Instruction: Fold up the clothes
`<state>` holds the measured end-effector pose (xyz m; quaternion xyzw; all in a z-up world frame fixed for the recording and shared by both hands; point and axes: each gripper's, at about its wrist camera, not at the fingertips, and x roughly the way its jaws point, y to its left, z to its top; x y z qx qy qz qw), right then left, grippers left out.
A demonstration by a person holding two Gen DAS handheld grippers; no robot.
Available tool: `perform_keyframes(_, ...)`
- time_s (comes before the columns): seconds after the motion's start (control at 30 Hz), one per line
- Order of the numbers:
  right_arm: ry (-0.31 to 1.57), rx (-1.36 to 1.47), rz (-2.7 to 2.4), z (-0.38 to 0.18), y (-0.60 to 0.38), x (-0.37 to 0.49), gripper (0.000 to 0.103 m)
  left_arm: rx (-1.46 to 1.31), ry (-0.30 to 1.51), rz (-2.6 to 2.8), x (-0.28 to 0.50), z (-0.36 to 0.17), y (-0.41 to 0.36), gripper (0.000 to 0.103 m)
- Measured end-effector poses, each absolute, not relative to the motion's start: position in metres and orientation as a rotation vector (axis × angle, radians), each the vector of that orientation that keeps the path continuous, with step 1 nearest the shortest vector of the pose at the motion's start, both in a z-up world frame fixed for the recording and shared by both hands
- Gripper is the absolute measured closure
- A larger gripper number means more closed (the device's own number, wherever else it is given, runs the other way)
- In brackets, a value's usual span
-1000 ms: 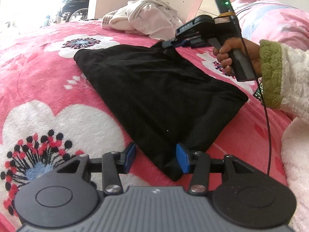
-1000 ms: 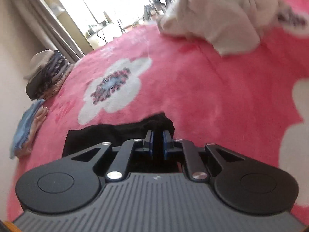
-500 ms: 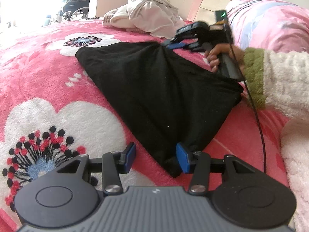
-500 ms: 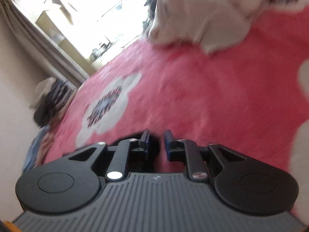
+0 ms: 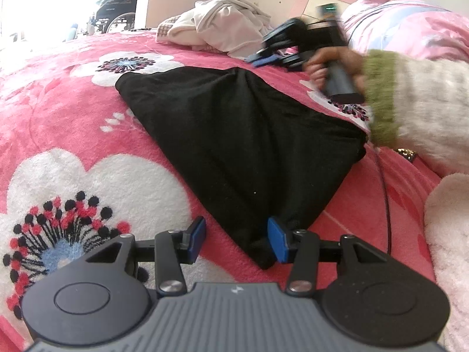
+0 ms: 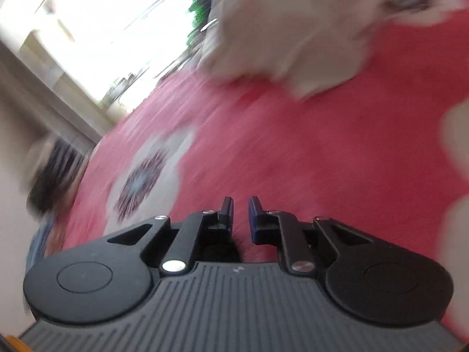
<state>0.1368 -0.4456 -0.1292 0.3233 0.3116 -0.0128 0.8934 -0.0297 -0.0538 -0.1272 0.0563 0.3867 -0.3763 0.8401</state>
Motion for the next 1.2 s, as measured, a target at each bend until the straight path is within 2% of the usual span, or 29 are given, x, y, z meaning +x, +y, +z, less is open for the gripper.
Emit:
perform_keyframes(0.17,0.711,0.595,0.106,-0.086,-0.441,0.066,0.091,0.077,0.837,-0.796,-0.026,-0.127,-0.052,0.052)
perform_keyframes(0.33,0.968,0.518,0.25,-0.109,-0.41,0.007,0.088,0.065,0.85,-0.791,-0.024,-0.126,-0.052,0.052)
perform_keyframes(0.4,1.059,0.485,0.195,-0.128,-0.412,-0.006,0.095,0.056,0.859,-0.78,-0.023,-0.124,-0.051,0.052)
perform_keyframes(0.43,1.066,0.481,0.132,-0.129,-0.416,-0.013,0.097,0.051,0.866,-0.772,-0.023,-0.122,-0.049,0.052)
perform_keyframes(0.5,1.034,0.478,-0.035,-0.119,-0.429,-0.027,0.09,0.039,0.866,-0.75,-0.022,-0.116,-0.044,0.052)
perform_keyframes(0.57,1.012,0.422,-0.135,-0.107,-0.432,-0.04,0.09,0.022,0.847,-0.723,-0.023,-0.107,-0.037,0.052)
perform_keyframes(0.67,0.931,0.423,-0.063,-0.089,-0.414,-0.051,0.09,0.015,0.804,-0.718,-0.022,-0.095,-0.038,0.052)
perform_keyframes(0.77,0.885,0.306,0.093,-0.081,-0.375,-0.052,0.09,0.05,0.78,-0.768,-0.021,-0.09,-0.056,0.052)
perform_keyframes(0.9,1.04,0.168,0.147,-0.114,-0.342,-0.041,0.088,0.15,0.863,-0.834,-0.026,-0.116,-0.081,0.052)
perform_keyframes(1.0,1.079,0.172,0.056,-0.115,-0.348,-0.053,0.088,0.158,0.842,-0.823,-0.028,-0.107,-0.066,0.053)
perform_keyframes(1.2,0.921,0.174,0.062,-0.07,-0.338,-0.062,0.086,0.049,0.74,-0.831,0.006,-0.063,-0.053,0.051)
